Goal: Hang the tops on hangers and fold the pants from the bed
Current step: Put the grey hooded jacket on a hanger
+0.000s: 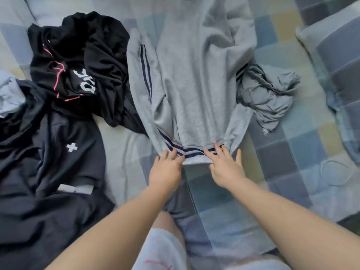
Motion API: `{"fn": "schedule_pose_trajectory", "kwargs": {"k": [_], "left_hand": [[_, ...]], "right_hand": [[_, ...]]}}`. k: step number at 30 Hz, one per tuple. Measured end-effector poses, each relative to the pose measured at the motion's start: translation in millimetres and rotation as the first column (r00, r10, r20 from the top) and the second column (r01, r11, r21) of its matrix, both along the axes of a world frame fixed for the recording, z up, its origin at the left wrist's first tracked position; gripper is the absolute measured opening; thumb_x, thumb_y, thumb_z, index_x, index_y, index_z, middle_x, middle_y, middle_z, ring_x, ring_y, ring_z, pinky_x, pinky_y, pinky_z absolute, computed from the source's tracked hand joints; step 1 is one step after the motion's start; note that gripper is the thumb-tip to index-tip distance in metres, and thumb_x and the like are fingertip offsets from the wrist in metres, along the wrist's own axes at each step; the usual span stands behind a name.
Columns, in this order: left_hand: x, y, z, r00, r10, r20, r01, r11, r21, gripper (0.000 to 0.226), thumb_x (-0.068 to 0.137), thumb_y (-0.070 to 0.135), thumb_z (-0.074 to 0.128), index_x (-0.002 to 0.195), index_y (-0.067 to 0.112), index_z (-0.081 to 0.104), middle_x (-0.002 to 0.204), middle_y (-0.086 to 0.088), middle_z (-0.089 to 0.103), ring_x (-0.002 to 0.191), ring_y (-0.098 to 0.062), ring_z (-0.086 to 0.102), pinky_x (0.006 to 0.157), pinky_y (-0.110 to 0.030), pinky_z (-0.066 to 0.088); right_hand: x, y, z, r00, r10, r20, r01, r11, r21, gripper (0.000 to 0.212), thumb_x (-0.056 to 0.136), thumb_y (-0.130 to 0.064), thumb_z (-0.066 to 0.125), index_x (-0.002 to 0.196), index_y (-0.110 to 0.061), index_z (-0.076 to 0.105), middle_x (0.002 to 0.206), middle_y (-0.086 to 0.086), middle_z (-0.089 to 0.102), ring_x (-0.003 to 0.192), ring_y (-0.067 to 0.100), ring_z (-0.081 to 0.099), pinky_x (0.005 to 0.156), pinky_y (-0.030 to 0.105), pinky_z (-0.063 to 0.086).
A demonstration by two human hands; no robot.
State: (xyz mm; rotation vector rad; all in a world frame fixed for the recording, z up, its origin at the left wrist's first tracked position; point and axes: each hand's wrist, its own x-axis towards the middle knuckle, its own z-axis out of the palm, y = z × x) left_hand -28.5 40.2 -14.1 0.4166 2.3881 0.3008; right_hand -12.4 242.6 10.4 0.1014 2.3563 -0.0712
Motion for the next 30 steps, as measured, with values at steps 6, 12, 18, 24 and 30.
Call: {"fn": "schedule_pose_trajectory", "kwargs": {"k": [6,12,18,24,30], "left_hand": [[122,-10,31,0.948,-0.134,0.287,0.177,0.976,-0.126,0.032,0.104,0.03,0.039,0.131,0.032,0.057,0.136,0.002,0.054,0.125,-0.025,0.048,0.097,-0.04,0.034],[140,-13,56,0.891,-0.143,0.43,0.226,0.963,-0.148,0.027,0.093,0.019,0.055,0.116,0.03,0.063,0.122,0.001,0.067,0.12,-0.025,0.058,0.112,-0.048,0.025],[86,-14,48,0.895,-0.133,0.426,0.181,0.981,-0.074,0.037,0.103,0.048,0.038,0.117,0.029,0.066,0.124,-0.001,0.064,0.123,-0.027,0.053,0.104,-0.045,0.035],[-55,-8,15,1.0,0.029,-0.011,-0.029,0.999,0.028,0.044,0.099,0.038,0.047,0.14,0.025,0.047,0.157,-0.007,0.03,0.146,-0.028,0.022,0.114,-0.043,0.026],[-200,0,-26,0.908,0.335,-0.252,-0.282,0.933,0.224,0.074,0.094,0.033,0.062,0.154,0.022,0.021,0.165,-0.014,0.012,0.147,-0.037,0.02,0.113,-0.046,0.031]], "right_hand": [[139,-18,21,0.954,-0.024,0.3,0.037,0.999,-0.036,0.054,0.107,-0.034,0.03,0.158,-0.041,0.014,0.169,0.0,-0.001,0.155,0.021,-0.002,0.119,0.065,-0.002],[175,-27,35,0.898,-0.083,0.432,0.125,0.99,-0.069,0.05,0.108,-0.037,0.026,0.157,-0.041,0.019,0.169,-0.004,0.006,0.154,0.019,0.004,0.12,0.063,0.003],[108,-16,41,0.825,-0.317,0.468,0.45,0.87,-0.204,0.058,0.099,-0.053,0.049,0.153,-0.037,0.036,0.159,-0.002,0.038,0.145,0.022,0.036,0.118,0.041,0.029],[-38,-5,23,0.946,-0.315,-0.081,0.273,0.903,-0.331,0.062,0.099,-0.036,0.055,0.156,-0.028,0.031,0.158,0.002,0.037,0.144,0.024,0.033,0.117,0.043,0.03],[-209,-20,-15,0.905,-0.063,-0.42,0.017,0.993,-0.113,0.078,0.094,-0.046,0.057,0.158,-0.037,0.013,0.167,0.002,0.011,0.153,0.023,0.007,0.119,0.048,0.013]]}}
